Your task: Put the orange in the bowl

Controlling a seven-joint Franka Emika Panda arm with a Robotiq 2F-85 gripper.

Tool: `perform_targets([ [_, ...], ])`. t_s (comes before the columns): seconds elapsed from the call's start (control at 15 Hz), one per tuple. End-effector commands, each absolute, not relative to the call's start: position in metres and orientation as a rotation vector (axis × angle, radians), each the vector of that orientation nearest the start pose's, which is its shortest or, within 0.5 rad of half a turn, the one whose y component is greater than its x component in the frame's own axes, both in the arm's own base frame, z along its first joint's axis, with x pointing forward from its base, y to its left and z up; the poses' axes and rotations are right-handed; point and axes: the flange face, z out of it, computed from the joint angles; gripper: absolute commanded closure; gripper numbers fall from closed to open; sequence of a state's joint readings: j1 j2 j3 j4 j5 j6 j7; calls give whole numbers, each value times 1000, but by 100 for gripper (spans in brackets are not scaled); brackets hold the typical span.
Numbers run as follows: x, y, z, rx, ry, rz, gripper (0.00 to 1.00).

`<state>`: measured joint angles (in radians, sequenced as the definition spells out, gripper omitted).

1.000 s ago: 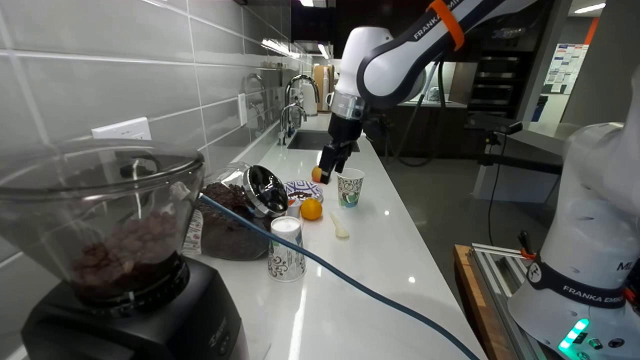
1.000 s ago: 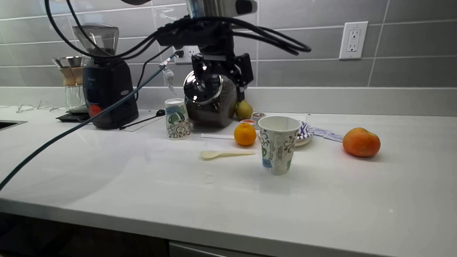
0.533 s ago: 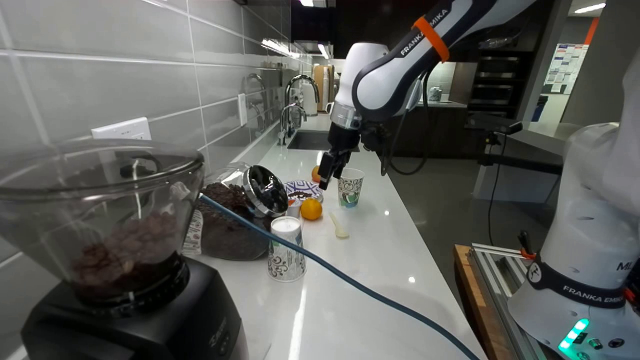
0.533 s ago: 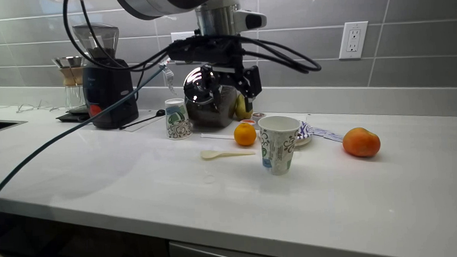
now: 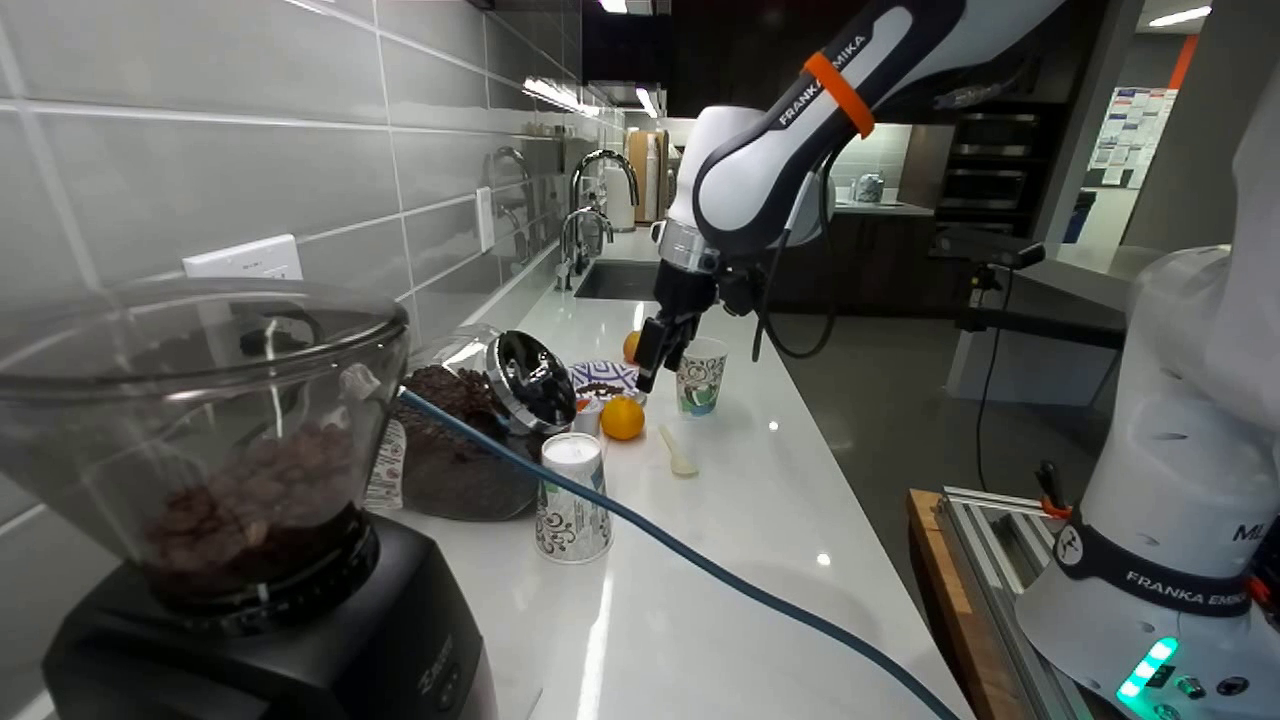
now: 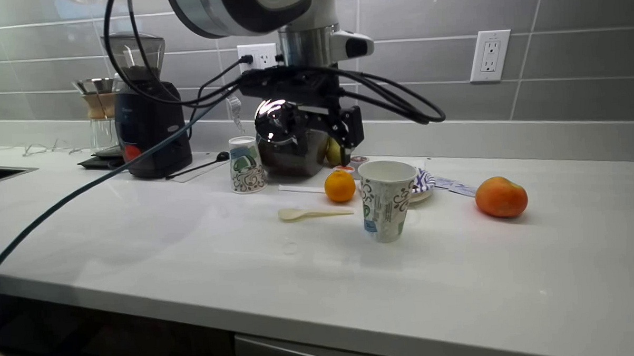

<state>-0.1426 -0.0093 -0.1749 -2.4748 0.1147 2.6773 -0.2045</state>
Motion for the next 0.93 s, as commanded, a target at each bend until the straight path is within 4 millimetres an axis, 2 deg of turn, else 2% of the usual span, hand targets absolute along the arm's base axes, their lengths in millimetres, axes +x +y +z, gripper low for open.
perform_targets([
  [0.0,479,-167,311,-3094,308,-376,0],
  [0.33,493,-173,302,-3060,311,-386,0],
  [0.87,515,-180,268,-3072,284,-324,0],
])
